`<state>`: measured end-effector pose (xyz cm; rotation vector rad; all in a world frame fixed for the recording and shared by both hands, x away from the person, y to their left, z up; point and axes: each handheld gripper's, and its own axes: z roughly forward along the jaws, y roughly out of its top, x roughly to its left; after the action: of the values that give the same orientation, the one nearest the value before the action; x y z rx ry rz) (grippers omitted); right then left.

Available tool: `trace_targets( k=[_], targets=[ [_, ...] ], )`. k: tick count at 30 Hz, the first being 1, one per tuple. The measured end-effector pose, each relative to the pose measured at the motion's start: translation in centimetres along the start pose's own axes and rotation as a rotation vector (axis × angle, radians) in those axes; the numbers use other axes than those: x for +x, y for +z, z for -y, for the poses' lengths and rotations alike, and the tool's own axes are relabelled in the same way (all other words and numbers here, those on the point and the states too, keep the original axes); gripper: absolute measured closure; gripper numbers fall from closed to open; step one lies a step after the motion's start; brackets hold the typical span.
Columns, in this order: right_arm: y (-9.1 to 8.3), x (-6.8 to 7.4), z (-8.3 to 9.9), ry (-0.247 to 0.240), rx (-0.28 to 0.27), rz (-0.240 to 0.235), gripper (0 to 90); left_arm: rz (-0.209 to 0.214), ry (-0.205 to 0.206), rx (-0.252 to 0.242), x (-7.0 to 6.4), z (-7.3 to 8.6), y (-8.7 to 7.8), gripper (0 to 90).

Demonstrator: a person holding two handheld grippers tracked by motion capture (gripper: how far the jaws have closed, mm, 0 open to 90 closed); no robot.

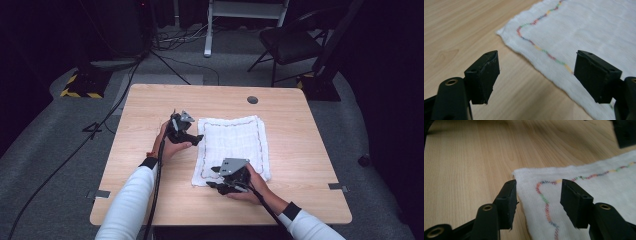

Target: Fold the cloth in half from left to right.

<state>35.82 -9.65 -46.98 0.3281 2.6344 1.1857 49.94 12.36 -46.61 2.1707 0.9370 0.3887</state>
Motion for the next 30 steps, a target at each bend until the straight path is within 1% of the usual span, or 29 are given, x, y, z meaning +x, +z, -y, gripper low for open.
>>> trace_targets(
  k=[1, 2, 3, 4, 5, 6, 9, 10, 12, 13, 14, 15, 16, 18, 19, 21, 22, 23, 25, 26, 27, 28, 29, 30],
  targets=[
    [0.0, 0.0, 0.0, 0.000, 0.000, 0.000, 47.6, 0.000, 0.000, 0.000, 0.0, 0.0, 0.0, 21.0],
    [1.0, 0.2, -0.4, -0.004, 0.005, -0.015, 47.8, -0.006, -0.010, -0.001, 0.3, -0.5, 1.1, 21.2],
    [1.4, 0.3, -0.5, -0.007, 0.008, -0.020, 48.0, -0.014, -0.012, 0.001, 0.6, -0.7, 1.7, 21.1],
    [1.8, 0.4, -0.6, -0.019, 0.011, -0.024, 48.4, -0.026, -0.027, 0.003, 0.8, -1.0, 2.6, 21.1],
    [2.4, 0.5, -0.7, -0.029, 0.014, -0.027, 48.6, -0.026, -0.046, 0.006, 1.0, -1.2, 3.3, 21.3],
    [2.8, 0.5, -0.8, -0.023, 0.014, -0.032, 48.6, -0.034, -0.048, 0.015, 1.3, -1.3, 3.7, 21.2],
    [3.7, 0.6, -1.0, -0.029, 0.035, -0.039, 47.9, -0.067, -0.095, 0.024, 2.0, -1.4, 5.3, 21.1],
    [3.9, 0.6, -1.0, -0.031, 0.033, -0.039, 47.8, -0.079, -0.102, 0.032, 2.2, -1.5, 5.7, 20.9],
    [4.1, 0.6, -1.1, -0.023, 0.027, -0.035, 47.3, -0.095, -0.130, 0.041, 2.5, -1.6, 6.3, 20.6],
    [4.1, 0.6, -1.2, -0.020, 0.026, -0.031, 47.3, -0.095, -0.130, 0.041, 2.5, -1.6, 6.3, 19.6],
    [4.2, 0.6, -1.2, -0.020, 0.028, -0.033, 47.2, -0.097, -0.153, 0.044, 2.8, -1.8, 6.7, 19.1],
    [4.2, 0.6, -1.2, -0.020, 0.028, -0.033, 47.2, -0.097, -0.153, 0.044, 2.8, -1.8, 6.7, 19.1],
    [4.4, 0.6, -1.2, -0.026, 0.036, -0.015, 47.1, -0.102, -0.167, 0.044, 2.9, -2.0, 6.9, 19.0],
    [4.4, 0.4, -1.1, -0.013, 0.033, -0.005, 47.1, -0.108, -0.163, 0.052, 2.9, -2.3, 7.2, 18.4],
    [4.4, 0.4, -1.1, -0.013, 0.033, -0.005, 47.1, -0.120, -0.162, 0.053, 2.8, -2.3, 7.3, 18.4],
    [4.4, 0.1, -1.2, -0.004, 0.027, 0.004, 47.2, -0.122, -0.155, 0.057, 2.8, -2.4, 7.4, 16.9],
    [4.4, 0.0, -1.2, 0.004, 0.019, -0.007, 47.2, -0.124, -0.153, 0.052, 2.7, -2.3, 7.4, 17.2],
    [4.4, 0.0, -1.2, 0.004, 0.019, -0.007, 47.2, -0.124, -0.153, 0.052, 2.7, -2.3, 7.4, 18.1],
    [4.5, 0.0, -1.3, -0.007, 0.022, -0.003, 46.6, -0.102, -0.132, 0.033, 2.5, -2.1, 7.2, 25.1],
    [4.5, 0.0, -1.3, -0.007, 0.022, -0.003, 46.6, -0.102, -0.132, 0.033, 2.5, -2.1, 7.2, 29.1],
    [4.5, 0.0, -1.3, -0.008, 0.021, -0.009, 46.3, -0.086, -0.120, 0.031, 2.4, -2.1, 7.1, 29.1],
    [4.7, 0.2, -1.4, -0.019, 0.027, -0.019, 45.4, -0.078, -0.113, 0.026, 2.3, -2.1, 7.0, 38.2],
    [4.8, 0.3, -1.4, -0.020, 0.027, -0.030, 44.9, -0.070, -0.106, 0.021, 2.2, -2.0, 7.0, 42.2],
    [4.8, 0.3, -1.4, -0.020, 0.027, -0.030, 44.9, -0.063, -0.092, 0.021, 2.1, -2.0, 6.9, 42.2]
  ],
)
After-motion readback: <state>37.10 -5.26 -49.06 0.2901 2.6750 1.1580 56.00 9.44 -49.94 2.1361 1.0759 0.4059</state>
